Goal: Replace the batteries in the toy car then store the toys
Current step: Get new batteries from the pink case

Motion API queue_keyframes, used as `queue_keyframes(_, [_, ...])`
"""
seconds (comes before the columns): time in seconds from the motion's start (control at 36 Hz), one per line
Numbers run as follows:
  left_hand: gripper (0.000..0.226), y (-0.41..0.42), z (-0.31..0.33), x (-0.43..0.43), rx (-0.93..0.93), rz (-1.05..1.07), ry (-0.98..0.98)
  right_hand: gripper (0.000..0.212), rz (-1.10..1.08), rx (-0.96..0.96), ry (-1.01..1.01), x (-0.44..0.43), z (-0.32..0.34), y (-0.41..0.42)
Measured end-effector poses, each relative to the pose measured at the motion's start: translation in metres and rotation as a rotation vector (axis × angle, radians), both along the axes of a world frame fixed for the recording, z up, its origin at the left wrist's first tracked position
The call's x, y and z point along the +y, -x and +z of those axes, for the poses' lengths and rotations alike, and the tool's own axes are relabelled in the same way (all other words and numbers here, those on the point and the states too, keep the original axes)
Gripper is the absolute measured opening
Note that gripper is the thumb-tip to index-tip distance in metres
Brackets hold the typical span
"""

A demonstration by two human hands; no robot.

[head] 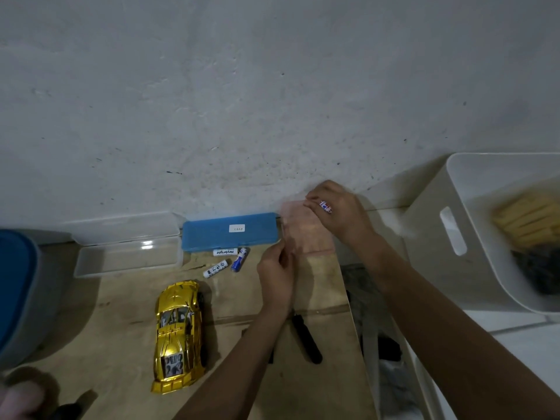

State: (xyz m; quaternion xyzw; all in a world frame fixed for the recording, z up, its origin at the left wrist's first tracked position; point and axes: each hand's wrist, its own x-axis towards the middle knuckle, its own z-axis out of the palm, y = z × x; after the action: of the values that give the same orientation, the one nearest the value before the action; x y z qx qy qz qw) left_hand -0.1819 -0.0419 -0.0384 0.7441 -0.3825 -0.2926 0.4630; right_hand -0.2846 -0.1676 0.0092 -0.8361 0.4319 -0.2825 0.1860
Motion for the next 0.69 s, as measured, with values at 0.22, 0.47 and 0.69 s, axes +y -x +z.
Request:
queue_keyframes(0.22, [0.027, -0.006, 0.002, 0.003, -0.062, -0.062, -0.019, 0.023, -0.119, -0.041, 0.037, 0.01, -0.009, -0.012])
queue_keyframes(0.47, [0.038, -0.016, -0.007, 0.004, -0.066, -0.144, -0.059, 0.022, 0.19, 0.32, -0.062, 0.012, -0.023, -0.017])
queue_keyframes(0.69, [0.042, -0.023, -0.01, 0.002, -0.027, -0.171, -0.038, 0.023, 0.29, 0.285, -0.395, 0.012, -0.045, -0.014])
